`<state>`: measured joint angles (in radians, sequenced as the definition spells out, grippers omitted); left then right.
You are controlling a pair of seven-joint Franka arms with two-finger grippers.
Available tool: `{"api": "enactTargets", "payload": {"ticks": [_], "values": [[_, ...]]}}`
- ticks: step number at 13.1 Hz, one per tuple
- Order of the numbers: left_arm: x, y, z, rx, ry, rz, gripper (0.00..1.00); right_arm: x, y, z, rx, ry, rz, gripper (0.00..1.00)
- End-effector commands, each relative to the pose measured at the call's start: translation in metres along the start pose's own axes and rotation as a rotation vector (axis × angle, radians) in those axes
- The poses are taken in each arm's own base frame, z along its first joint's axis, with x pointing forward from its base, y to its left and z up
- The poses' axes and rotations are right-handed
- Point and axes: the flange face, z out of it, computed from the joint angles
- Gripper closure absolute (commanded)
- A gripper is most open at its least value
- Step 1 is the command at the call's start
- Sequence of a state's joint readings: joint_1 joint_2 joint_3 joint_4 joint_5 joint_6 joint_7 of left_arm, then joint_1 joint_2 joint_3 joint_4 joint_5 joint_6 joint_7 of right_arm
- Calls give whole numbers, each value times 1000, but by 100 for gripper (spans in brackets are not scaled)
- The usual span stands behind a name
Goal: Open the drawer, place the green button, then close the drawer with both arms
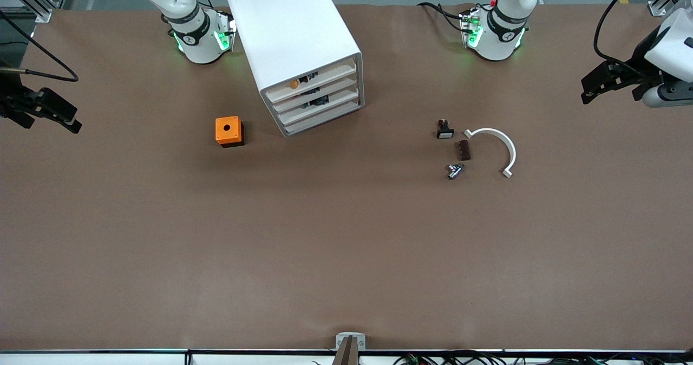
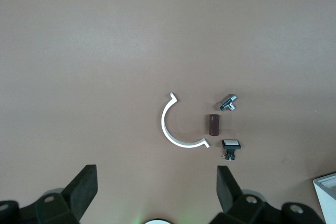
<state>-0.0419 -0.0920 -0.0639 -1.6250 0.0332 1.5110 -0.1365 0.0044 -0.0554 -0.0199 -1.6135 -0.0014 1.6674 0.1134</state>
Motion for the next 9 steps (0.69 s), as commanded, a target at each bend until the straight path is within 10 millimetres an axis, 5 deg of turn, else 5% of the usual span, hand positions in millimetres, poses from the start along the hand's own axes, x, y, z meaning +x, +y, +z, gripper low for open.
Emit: {"api": "enactTargets", "payload": {"ticks": [1, 9], "values": [[-11, -2, -3, -1, -24, 26, 0, -5, 2, -3, -18, 6, -11, 0], [-13, -16, -1, 2, -33, 49, 0, -5, 3, -3, -18, 8, -11, 0]]}}
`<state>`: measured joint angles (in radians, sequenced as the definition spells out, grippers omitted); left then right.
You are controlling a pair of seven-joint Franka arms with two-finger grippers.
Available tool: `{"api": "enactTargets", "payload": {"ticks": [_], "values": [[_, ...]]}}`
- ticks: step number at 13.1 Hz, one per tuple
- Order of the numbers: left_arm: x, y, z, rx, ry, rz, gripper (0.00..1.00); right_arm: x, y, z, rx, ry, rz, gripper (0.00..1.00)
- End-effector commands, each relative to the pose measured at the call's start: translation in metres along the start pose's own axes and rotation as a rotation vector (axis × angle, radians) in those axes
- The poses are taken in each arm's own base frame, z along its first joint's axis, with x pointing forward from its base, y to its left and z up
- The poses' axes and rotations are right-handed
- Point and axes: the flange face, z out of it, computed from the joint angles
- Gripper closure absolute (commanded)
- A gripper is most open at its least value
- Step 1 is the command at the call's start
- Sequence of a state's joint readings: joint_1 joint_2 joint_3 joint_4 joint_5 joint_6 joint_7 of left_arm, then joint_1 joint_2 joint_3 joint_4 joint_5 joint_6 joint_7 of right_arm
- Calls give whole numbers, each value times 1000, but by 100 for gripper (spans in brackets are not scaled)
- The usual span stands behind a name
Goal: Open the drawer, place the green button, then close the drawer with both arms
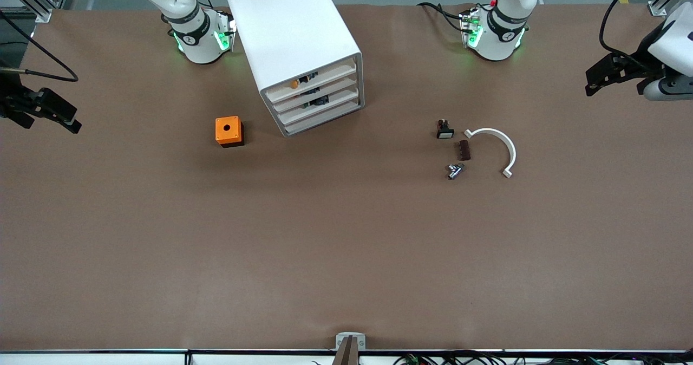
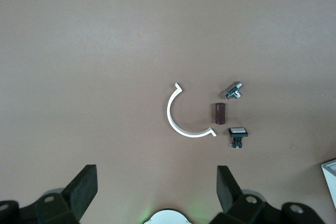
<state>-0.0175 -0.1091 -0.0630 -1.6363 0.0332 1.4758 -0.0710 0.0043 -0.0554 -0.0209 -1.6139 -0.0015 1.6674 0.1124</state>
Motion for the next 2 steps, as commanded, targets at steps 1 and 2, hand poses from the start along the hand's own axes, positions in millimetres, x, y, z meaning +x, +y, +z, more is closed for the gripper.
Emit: {"api": "enactTargets", "payload": {"ticks": [1, 2], "values": [[-1, -2, -3, -2, 2, 9, 0, -5, 3, -4, -17, 10, -11, 0], [1, -2, -2, -2, 1, 9, 0, -5, 3, -4, -17, 10, -11, 0]]}}
